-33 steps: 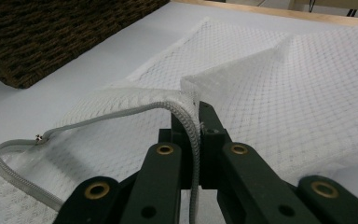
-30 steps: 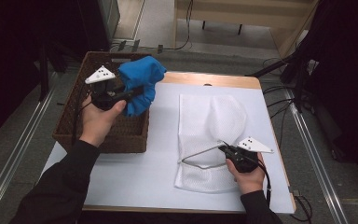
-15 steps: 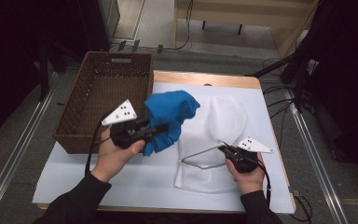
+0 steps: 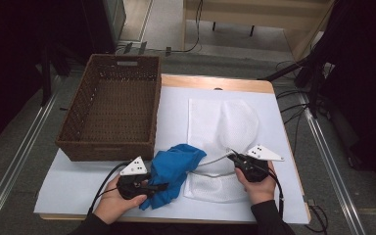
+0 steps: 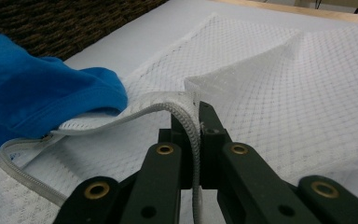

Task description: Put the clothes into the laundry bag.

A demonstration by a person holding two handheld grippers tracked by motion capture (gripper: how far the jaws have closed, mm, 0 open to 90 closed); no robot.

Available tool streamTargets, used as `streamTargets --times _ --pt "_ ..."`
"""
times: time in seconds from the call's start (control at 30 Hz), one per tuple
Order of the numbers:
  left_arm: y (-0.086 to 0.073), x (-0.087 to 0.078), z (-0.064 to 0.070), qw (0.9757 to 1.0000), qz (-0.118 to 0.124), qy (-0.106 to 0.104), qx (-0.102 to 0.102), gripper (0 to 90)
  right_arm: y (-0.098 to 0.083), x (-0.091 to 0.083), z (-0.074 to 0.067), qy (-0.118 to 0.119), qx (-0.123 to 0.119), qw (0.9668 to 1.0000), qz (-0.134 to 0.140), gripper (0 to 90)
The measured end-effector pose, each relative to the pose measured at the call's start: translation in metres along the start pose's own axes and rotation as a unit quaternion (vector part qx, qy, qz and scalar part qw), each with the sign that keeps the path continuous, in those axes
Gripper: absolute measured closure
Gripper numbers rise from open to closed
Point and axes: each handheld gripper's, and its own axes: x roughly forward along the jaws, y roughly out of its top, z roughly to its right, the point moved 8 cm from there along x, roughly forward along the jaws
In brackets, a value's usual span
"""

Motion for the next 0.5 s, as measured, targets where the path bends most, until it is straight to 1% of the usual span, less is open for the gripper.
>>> streamTargets --times 0.03,0.07,0.1,0.13,0.17,0.2,0.23,0.27,0.3,0.33,0.37,0.4,0.43,0.47,0.5 --pt "-0.003 -0.003 -0.001 1.0 -0.001 0.008 -0.006 40.1 0.0 0.0 0.0 0.0 0.0 1.0 0.001 89.0" --pt "-0.006 -0.005 -0.001 0.9998 -0.003 0.013 -0.011 36.7 0.001 -0.001 0.0 0.0 0.0 1.0 0.002 88.9" --pt "-0.009 -0.007 0.0 0.9998 -0.005 0.012 -0.015 34.3 0.001 -0.001 0.0 -0.001 0.001 1.0 0.001 88.9" --pt "-0.009 -0.007 0.0 0.9998 -0.005 0.012 -0.015 35.7 0.001 -0.001 0.0 -0.001 0.001 1.0 0.001 88.9" --pt "-0.013 -0.012 0.001 0.9998 -0.01 0.015 -0.008 40.9 0.002 -0.003 0.001 0.0 0.002 1.0 0.004 89.0" --pt "-0.013 -0.012 0.001 0.9998 -0.01 0.015 -0.008 49.1 0.002 -0.004 0.001 -0.001 0.002 1.0 0.005 88.9" --pt "-0.013 -0.018 -0.001 0.9996 -0.015 0.022 0.001 55.5 0.002 -0.004 0.001 0.0 0.001 1.0 0.006 88.9" --pt "-0.012 -0.022 -0.003 0.9994 -0.016 0.03 0.005 60.5 0.003 -0.005 0.001 0.001 0.001 1.0 0.007 88.9" --pt "-0.012 -0.022 -0.003 0.9994 -0.016 0.03 0.005 63.6 0.003 -0.006 0.001 0.002 -0.001 1.0 0.008 88.9" --pt "-0.01 -0.03 -0.008 0.9982 -0.022 0.047 0.029 65.2 0.003 -0.006 0.001 0.001 -0.003 1.0 0.008 88.8" --pt "-0.01 -0.03 -0.008 0.9982 -0.022 0.047 0.029 66.0 0.003 -0.006 0.001 0.001 -0.003 1.0 0.008 88.8" --pt "-0.012 -0.038 -0.014 0.9965 -0.029 0.061 0.05 66.6 0.003 -0.007 0.001 0.001 -0.004 1.0 0.007 88.8" --pt "-0.012 -0.038 -0.014 0.9965 -0.029 0.061 0.05 66.9 0.003 -0.007 0.001 0.001 -0.004 1.0 0.007 88.8" --pt "-0.015 -0.041 -0.017 0.996 -0.031 0.064 0.054 67.1 0.003 -0.008 0.001 0.001 -0.004 1.0 0.006 88.8" --pt "-0.017 -0.044 -0.019 0.9964 -0.034 0.058 0.052 67.0 0.002 -0.008 0.002 0.001 -0.003 1.0 0.005 88.9"
